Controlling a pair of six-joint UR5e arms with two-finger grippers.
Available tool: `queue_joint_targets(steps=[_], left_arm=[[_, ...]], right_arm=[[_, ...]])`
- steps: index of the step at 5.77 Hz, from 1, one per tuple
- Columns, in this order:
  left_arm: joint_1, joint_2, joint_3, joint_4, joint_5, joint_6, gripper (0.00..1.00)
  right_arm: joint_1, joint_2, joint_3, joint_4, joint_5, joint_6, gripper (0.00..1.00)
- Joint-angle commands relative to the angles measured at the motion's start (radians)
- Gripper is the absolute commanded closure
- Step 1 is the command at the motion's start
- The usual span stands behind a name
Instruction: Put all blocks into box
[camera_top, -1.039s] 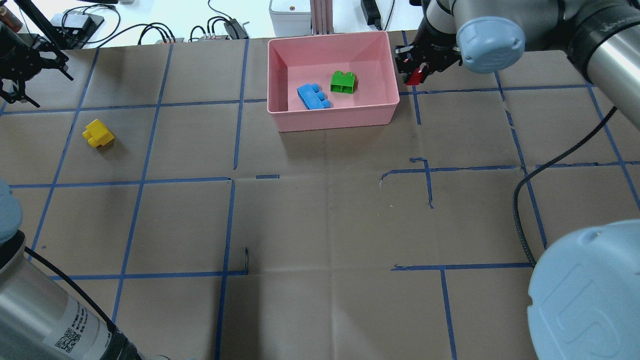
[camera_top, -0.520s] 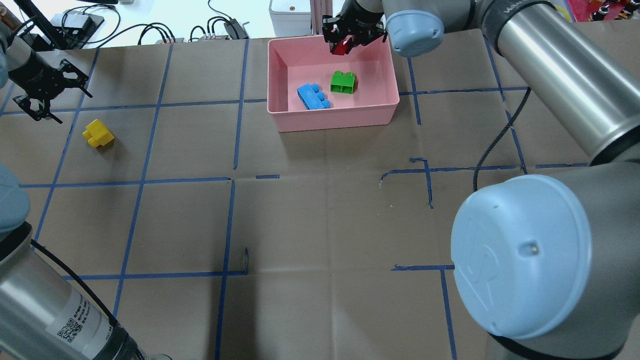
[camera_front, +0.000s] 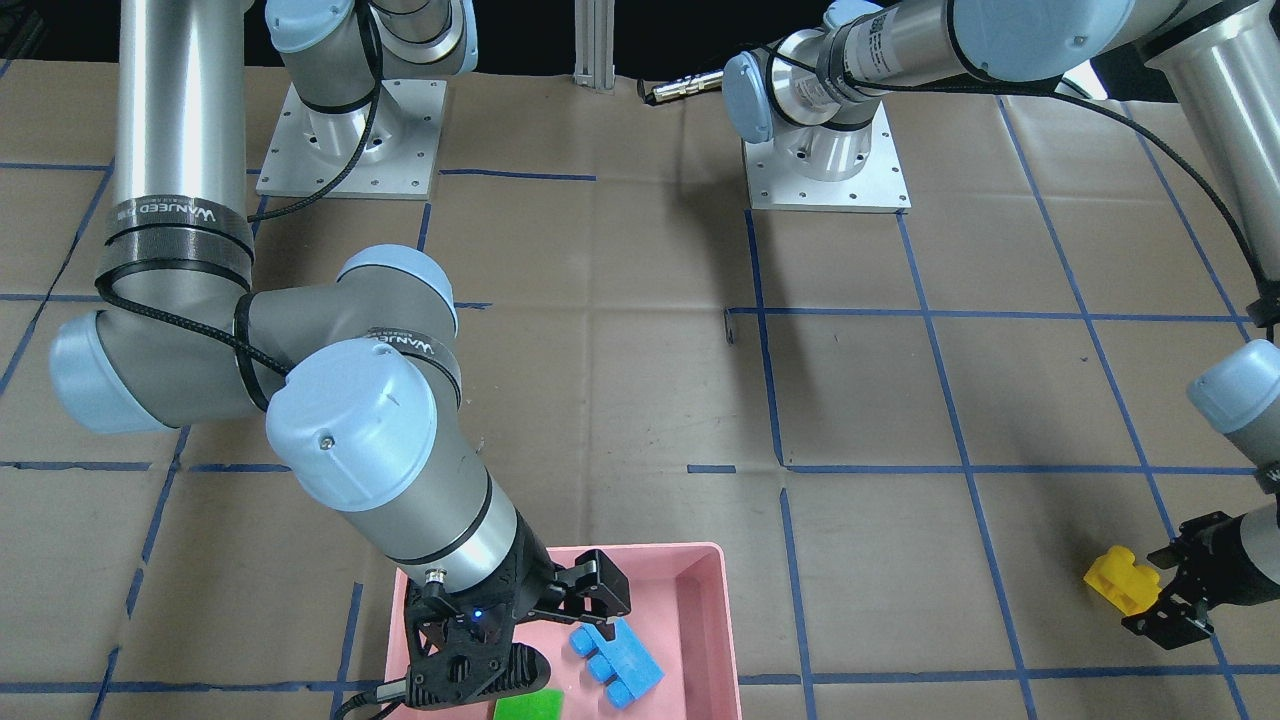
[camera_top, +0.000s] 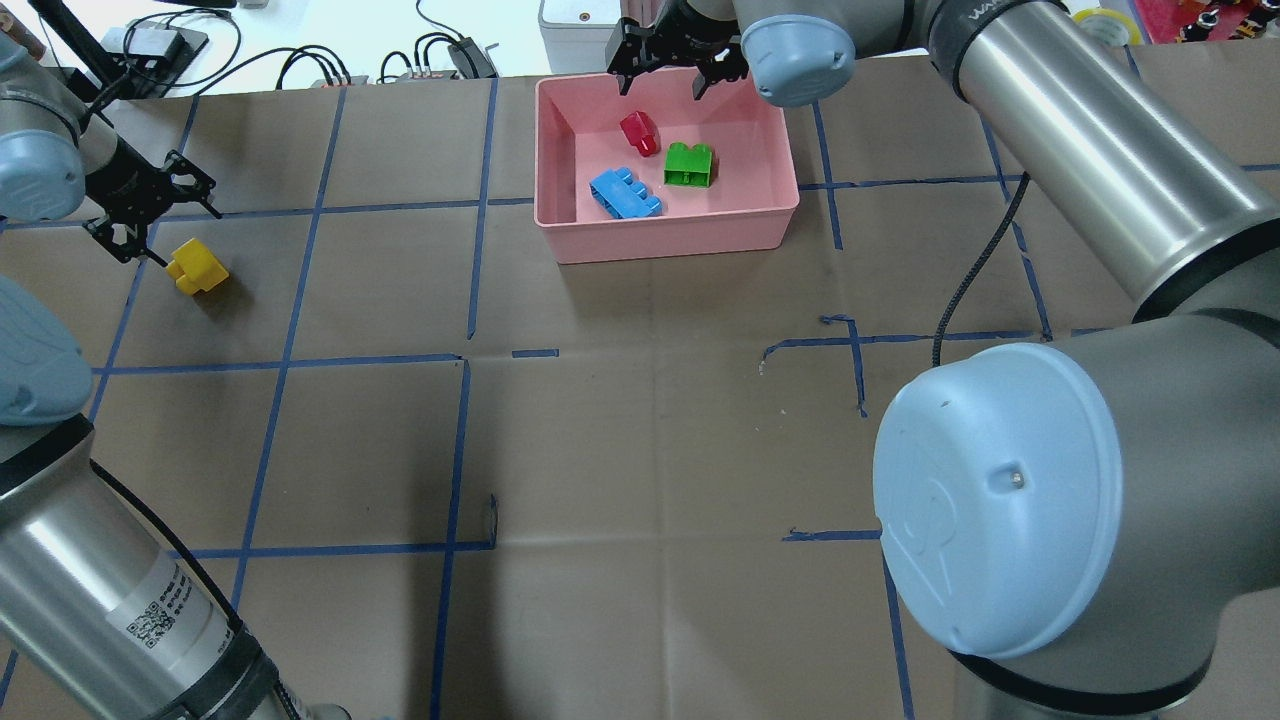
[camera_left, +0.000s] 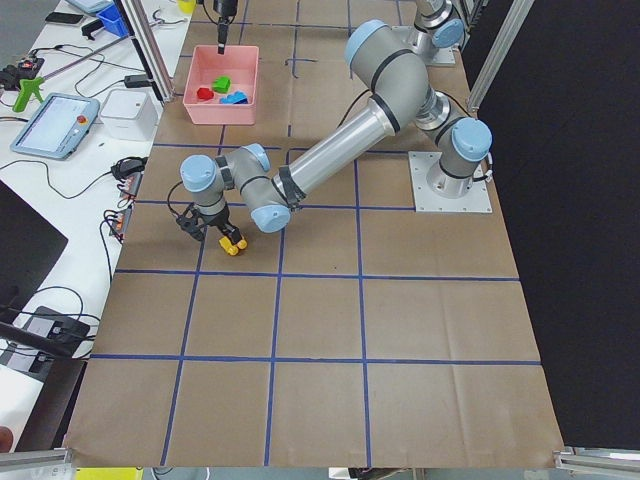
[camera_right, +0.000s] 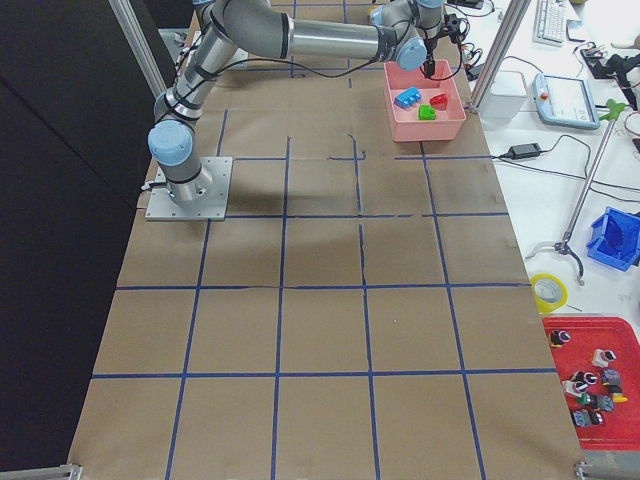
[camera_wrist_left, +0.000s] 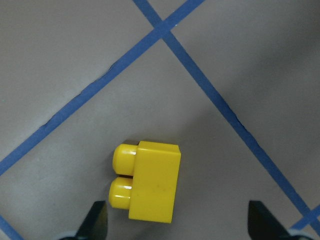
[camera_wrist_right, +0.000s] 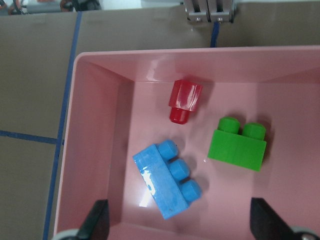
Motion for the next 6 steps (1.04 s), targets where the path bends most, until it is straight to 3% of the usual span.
queue_joint_targets(steps=[1, 2, 4, 5, 6], left_arm=[[0.001, 0.01, -0.046, 0.012, 0.007, 0.006, 0.01], [0.004, 0.013, -0.048, 0.012, 0.011, 0.007, 0.01], [0.014, 0.021, -0.069, 0.01, 0.014, 0.035, 0.01], [0.017, 0.02, -0.074, 0.013, 0.014, 0.038, 0.01], [0.018, 0.004, -0.076, 0.039, 0.014, 0.04, 0.02]], right_arm=[[-0.044, -0.05, 0.019, 0.174, -0.081, -0.035, 0.0], [-0.061, -0.102, 0.043, 0.195, -0.206, -0.081, 0.0], [-0.078, -0.292, 0.128, 0.45, -0.217, -0.109, 0.0], [-0.073, -0.411, 0.219, 0.487, -0.218, -0.107, 0.01], [-0.073, -0.552, 0.41, 0.401, -0.215, -0.104, 0.0]])
